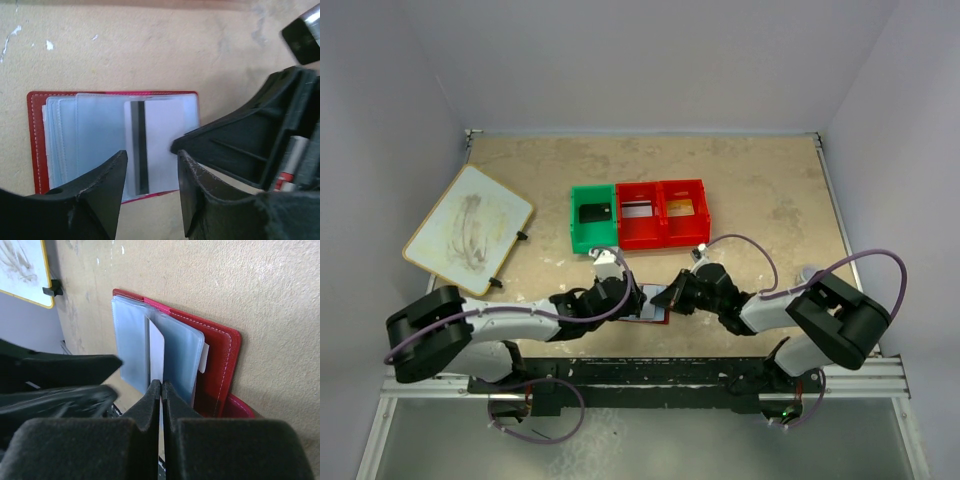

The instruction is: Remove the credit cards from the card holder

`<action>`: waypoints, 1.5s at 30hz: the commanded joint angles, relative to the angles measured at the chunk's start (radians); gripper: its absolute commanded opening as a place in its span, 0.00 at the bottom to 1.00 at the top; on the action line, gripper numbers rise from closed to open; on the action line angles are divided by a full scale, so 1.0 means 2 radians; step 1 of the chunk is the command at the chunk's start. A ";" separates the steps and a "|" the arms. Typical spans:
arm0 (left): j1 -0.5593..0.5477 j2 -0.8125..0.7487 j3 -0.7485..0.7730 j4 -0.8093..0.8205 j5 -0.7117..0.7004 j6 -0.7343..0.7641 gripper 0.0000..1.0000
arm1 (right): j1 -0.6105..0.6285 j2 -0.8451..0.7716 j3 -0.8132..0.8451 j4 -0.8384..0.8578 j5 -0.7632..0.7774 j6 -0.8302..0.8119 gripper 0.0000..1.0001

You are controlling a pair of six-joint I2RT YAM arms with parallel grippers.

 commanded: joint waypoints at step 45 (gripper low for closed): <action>-0.001 0.005 -0.067 0.003 -0.015 -0.042 0.16 | -0.002 0.024 0.002 0.046 -0.002 0.007 0.00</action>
